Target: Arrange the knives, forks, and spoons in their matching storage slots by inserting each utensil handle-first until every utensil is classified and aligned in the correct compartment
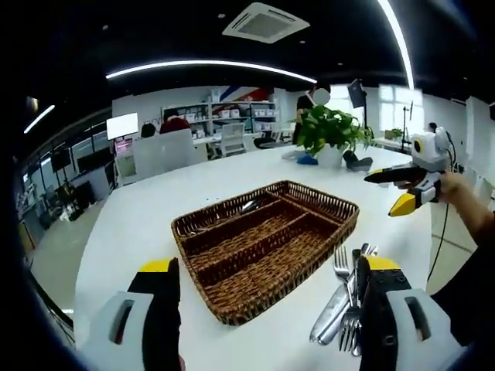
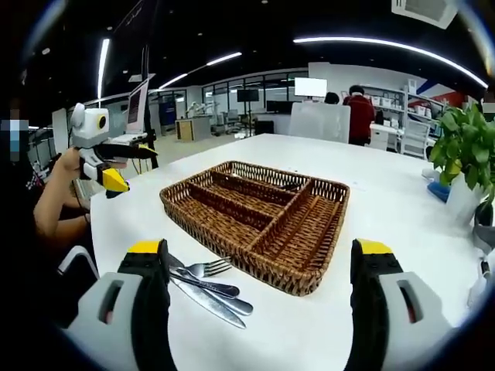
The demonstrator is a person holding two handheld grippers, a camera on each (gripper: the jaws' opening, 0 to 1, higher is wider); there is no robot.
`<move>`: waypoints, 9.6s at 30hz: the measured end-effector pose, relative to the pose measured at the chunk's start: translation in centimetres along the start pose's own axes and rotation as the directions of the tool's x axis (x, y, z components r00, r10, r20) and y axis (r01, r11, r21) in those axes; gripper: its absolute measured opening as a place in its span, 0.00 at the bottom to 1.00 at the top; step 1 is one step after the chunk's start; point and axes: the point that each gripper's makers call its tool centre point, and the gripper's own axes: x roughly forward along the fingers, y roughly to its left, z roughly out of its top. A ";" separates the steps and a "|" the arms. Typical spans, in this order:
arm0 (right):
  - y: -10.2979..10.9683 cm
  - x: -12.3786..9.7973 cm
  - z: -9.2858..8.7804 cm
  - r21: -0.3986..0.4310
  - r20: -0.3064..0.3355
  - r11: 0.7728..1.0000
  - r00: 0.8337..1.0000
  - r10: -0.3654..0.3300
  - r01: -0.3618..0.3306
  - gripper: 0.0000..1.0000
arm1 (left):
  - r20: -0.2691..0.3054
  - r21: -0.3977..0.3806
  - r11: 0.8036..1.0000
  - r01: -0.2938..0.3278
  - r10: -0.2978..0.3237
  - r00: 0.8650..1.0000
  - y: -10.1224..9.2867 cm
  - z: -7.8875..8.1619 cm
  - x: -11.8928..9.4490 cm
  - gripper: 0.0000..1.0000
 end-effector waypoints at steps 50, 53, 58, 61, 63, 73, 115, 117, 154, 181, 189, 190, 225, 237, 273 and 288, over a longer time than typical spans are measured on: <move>0.8 0.6 -0.7 -0.002 -0.023 1.000 1.000 0.010 -0.010 1.00 | -0.011 0.055 0.996 0.077 -0.077 0.997 -4.3 -3.4 -0.6 0.99; 0.7 0.6 -0.7 -0.001 -0.022 1.000 1.000 0.008 -0.008 1.00 | -0.009 0.067 0.994 0.090 -0.090 0.996 -5.0 -3.8 -0.6 0.99; 0.7 0.6 -1.1 0.003 -0.025 1.000 1.000 0.007 -0.007 1.00 | -0.035 0.076 0.984 0.158 -0.156 0.987 -6.8 -5.5 -0.1 0.98; 0.6 0.7 -1.3 0.000 -0.032 1.000 0.999 0.006 -0.006 1.00 | -0.057 0.075 0.977 0.199 -0.196 0.979 -7.9 -6.8 0.5 0.94; 0.6 0.7 -1.4 0.000 -0.033 1.000 0.999 0.005 -0.005 1.00 | -0.060 0.079 0.973 0.217 -0.212 0.975 -8.2 -7.3 0.7 0.90; 0.7 0.8 -2.1 0.001 -0.050 1.000 0.999 0.008 -0.008 0.99 | -0.089 0.148 0.940 0.307 -0.296 0.951 -10.0 -9.7 1.7 0.67; 1.3 1.0 -3.1 0.002 -0.066 1.000 0.998 0.018 -0.018 0.90 | -0.196 0.084 0.931 0.356 -0.335 0.922 -10.2 -11.3 2.3 0.18; 1.4 1.0 -3.1 0.002 -0.063 1.000 0.998 0.017 -0.017 0.90 | -0.199 0.069 0.932 0.356 -0.337 0.920 -10.3 -11.3 2.2 0.18; 11.2 2.8 -5.3 -0.188 -0.165 0.884 0.901 0.402 -0.429 0.26 | -0.257 -0.113 0.934 0.340 -0.358 0.898 -10.5 -11.1 1.0 0.17; 14.5 4.7 -8.6 -0.621 -0.312 0.539 0.810 0.497 -0.569 0.05 | -0.298 -0.093 0.918 0.386 -0.395 0.869 -11.6 -9.9 1.0 0.17; 14.4 4.6 -8.2 -0.719 -0.317 0.438 0.815 0.485 -0.540 0.01 | -0.309 0.053 0.924 0.378 -0.345 0.886 -10.5 -9.6 1.6 0.15; 14.4 4.5 -7.9 -0.727 -0.315 0.431 0.816 0.484 -0.535 0.00 | -0.307 0.117 0.920 0.375 -0.325 0.894 -10.2 -9.5 1.7 0.15; 13.2 2.3 -3.8 -0.635 -0.198 0.576 0.829 0.523 -0.515 0.01 | -0.030 0.444 0.835 0.326 -0.350 0.936 -10.5 -3.7 0.4 0.01; 12.0 2.1 -1.3 -0.582 -0.081 0.696 0.882 0.464 -0.420 0.20 | 0.035 0.230 0.911 0.342 -0.359 0.933 -9.7 -2.3 0.0 0.00; 4.8 -0.7 2.1 -0.058 0.085 0.995 0.992 0.088 -0.083 1.00 | -0.008 -0.088 0.907 0.411 -0.413 0.911 -2.3 2.8 4.5 0.00; 3.8 -1.0 1.1 -0.074 0.005 0.997 1.000 0.020 -0.019 1.00 | -0.116 -0.211 0.895 0.394 -0.423 0.899 2.2 1.4 9.2 0.00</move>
